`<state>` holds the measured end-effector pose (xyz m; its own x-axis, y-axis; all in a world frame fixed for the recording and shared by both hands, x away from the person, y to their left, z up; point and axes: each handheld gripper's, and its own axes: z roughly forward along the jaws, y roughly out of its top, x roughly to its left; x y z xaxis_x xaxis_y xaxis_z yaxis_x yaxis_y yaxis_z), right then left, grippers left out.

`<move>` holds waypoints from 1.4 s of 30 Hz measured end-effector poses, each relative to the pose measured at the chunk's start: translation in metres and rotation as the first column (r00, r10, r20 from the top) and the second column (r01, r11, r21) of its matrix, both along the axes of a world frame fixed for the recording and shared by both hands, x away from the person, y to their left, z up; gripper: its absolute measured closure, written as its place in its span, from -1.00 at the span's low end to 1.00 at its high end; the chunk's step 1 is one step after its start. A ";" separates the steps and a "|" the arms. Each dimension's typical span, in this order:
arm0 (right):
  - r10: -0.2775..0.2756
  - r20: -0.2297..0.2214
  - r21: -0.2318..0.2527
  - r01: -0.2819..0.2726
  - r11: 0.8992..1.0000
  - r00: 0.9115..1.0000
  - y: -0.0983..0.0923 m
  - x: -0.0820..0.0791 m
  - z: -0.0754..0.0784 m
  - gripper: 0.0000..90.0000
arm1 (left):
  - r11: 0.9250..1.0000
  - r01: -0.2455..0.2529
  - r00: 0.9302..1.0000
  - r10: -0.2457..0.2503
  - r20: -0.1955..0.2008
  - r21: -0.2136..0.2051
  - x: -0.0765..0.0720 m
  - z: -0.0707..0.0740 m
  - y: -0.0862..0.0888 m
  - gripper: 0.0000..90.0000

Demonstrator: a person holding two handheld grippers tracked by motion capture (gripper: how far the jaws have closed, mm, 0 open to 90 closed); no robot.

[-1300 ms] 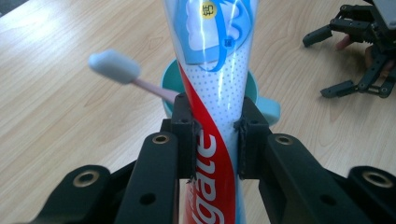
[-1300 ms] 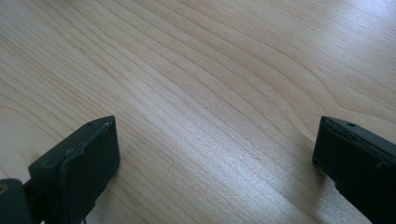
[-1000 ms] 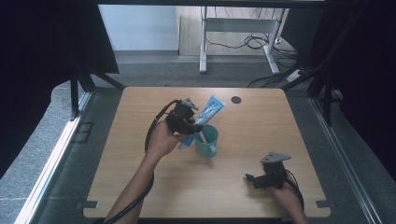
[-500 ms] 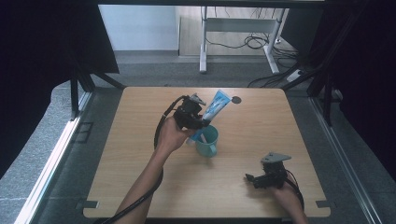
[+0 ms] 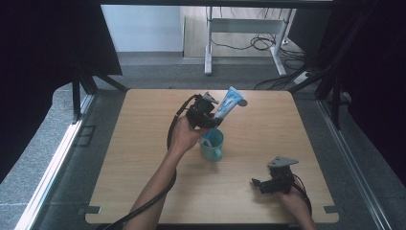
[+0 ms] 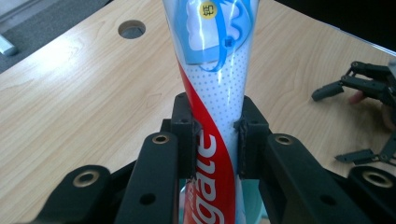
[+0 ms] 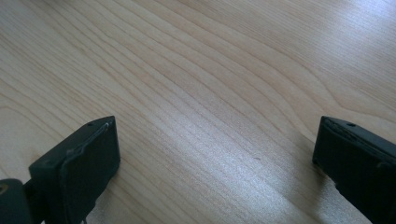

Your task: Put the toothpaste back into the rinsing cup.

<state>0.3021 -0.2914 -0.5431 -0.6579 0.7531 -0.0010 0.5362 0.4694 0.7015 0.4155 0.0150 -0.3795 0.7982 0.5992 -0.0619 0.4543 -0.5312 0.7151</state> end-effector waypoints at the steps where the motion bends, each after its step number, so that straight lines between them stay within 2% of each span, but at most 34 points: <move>1: 0.000 -0.001 0.001 0.000 1.000 1.000 0.000 0.000 0.000 -1.00 | 1.000 -0.001 1.000 0.001 0.000 -0.003 0.001 -0.001 -0.001 0.63; 8: 0.000 -0.001 0.000 0.000 1.000 1.000 0.000 0.000 0.000 -1.00 | 1.000 -0.006 1.000 0.006 0.013 -0.004 0.006 -0.004 -0.007 0.64; 18: 0.000 -0.002 0.002 0.000 1.000 1.000 0.000 0.000 0.000 -1.00 | 0.999 -0.029 0.999 0.029 0.020 -0.023 0.007 -0.016 -0.012 0.63; 42: 0.000 0.000 0.000 0.000 1.000 1.000 0.000 0.000 0.000 -1.00 | 0.998 -0.034 0.999 0.036 0.030 -0.053 -0.001 -0.040 -0.008 0.63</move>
